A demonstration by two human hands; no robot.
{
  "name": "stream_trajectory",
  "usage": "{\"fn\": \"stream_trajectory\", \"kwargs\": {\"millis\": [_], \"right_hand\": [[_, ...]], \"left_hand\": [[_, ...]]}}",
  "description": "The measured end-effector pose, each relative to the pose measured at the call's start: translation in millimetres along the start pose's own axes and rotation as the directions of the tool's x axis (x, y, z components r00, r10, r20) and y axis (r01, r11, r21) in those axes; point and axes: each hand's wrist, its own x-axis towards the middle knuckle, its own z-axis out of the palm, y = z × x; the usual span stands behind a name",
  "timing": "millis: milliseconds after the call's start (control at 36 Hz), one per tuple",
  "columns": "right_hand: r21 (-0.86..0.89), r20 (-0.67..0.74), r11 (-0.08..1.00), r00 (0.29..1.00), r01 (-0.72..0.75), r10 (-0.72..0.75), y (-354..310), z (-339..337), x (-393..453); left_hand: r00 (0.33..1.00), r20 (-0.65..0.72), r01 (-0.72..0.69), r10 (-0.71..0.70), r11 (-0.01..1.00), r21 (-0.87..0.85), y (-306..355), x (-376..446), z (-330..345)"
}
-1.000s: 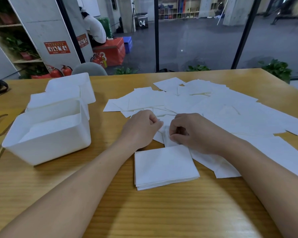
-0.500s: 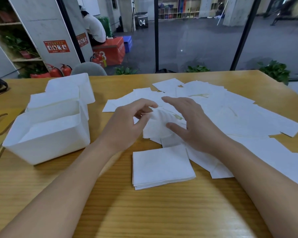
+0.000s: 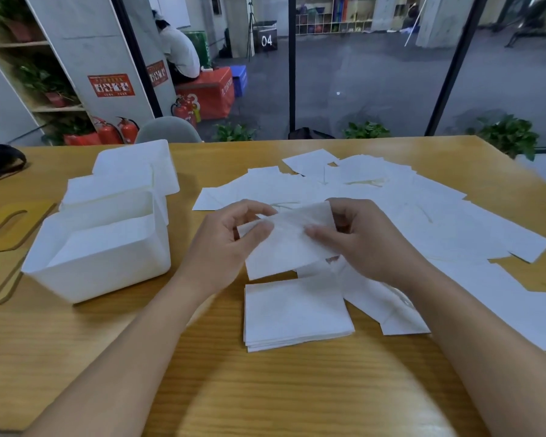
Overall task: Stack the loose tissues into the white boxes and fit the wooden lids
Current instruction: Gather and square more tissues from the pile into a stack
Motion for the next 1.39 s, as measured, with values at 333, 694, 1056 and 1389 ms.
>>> {"fn": "stream_trajectory", "kwargs": {"millis": [333, 694, 1056, 1389], "right_hand": [[-0.141, 0.31, 0.973, 0.925, -0.181, 0.217, 6.5, -15.4, -18.5], [-0.281, 0.262, 0.948, 0.938, -0.15, 0.226, 16.1, -8.9, -15.7], [-0.421, -0.074, 0.905, 0.996, -0.067, 0.04, 35.6, 6.8, -10.5], [-0.438, -0.081, 0.895, 0.995, -0.087, 0.057, 36.7, -2.2, -7.1]], "left_hand": [[0.888, 0.408, 0.236, -0.213, 0.972, -0.008, -3.9, -25.4, -10.4], [0.892, 0.402, 0.124, -0.207, 0.967, 0.222, -12.8, -24.9, -15.2], [0.932, 0.314, 0.022, -0.182, 0.891, 0.453, -2.1, 21.7, 42.4], [0.948, 0.286, 0.002, -0.144, 0.895, 0.445, -5.0, 20.5, 63.5]]}}
